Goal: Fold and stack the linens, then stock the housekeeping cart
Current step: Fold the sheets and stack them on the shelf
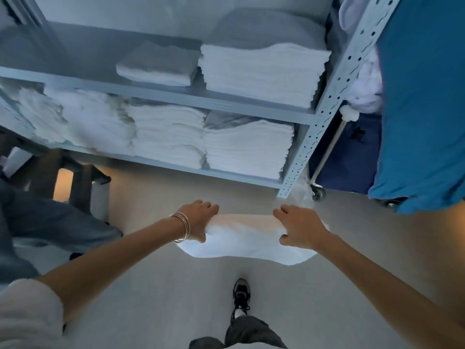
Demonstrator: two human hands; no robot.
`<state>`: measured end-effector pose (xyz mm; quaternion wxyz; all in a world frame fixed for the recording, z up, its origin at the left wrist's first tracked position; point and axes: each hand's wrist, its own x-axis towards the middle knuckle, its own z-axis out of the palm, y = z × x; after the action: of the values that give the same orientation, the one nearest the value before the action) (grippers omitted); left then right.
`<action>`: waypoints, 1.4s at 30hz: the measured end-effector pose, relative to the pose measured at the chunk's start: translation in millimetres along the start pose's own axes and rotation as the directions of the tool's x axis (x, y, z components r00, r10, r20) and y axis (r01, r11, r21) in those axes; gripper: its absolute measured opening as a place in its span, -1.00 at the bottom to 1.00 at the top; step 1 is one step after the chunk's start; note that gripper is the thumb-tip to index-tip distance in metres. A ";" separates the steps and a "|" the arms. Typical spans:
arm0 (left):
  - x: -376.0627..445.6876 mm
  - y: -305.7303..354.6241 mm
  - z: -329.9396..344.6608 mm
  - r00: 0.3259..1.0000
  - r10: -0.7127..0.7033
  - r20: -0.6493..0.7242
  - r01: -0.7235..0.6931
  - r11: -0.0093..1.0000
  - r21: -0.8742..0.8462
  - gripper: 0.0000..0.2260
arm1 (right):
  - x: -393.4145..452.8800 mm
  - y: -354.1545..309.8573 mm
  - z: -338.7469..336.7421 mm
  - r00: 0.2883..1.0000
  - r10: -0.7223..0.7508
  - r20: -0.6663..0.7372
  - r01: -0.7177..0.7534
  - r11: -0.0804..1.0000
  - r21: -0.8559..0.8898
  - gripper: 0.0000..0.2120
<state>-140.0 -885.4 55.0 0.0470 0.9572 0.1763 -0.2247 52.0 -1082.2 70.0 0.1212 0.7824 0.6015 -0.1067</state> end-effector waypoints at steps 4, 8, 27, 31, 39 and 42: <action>36.7 -30.5 -23.0 1.000 -0.028 0.009 0.028 1.000 0.006 -0.45 | 53.9 20.9 -14.5 0.999 -0.031 0.007 0.031 1.000 -0.006 -0.57; 69.4 -61.8 -43.9 0.998 -0.054 -0.018 0.054 0.999 0.002 -0.44 | 107.6 40.0 -33.5 0.999 -0.052 -0.015 0.052 0.998 -0.025 -0.59; 99.0 -360.4 -146.8 0.935 -0.209 -0.286 0.188 0.977 -0.100 -0.56 | 370.1 -50.1 -204.7 0.960 -0.098 -0.261 0.088 0.995 -0.049 -0.56; 95.7 -423.9 -175.7 0.901 -0.218 -0.375 0.205 0.976 -0.074 -0.55 | 417.9 -78.0 -241.9 0.939 -0.090 -0.333 0.082 0.996 -0.038 -0.56; 111.4 -513.5 -224.1 0.790 -0.243 -0.562 0.230 0.968 -0.095 -0.54 | 502.9 -92.8 -315.0 0.892 -0.106 -0.439 0.089 0.994 -0.059 -0.57; 128.0 -542.0 -241.1 0.736 -0.207 -0.644 0.220 0.974 -0.061 -0.57 | 534.2 -86.5 -336.0 0.868 -0.124 -0.481 0.095 0.992 -0.085 -0.58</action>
<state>-127.5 -298.2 207.7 -0.0521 0.9495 0.2880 0.1133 110.9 -465.0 216.1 -0.0170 0.7448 0.6590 0.1036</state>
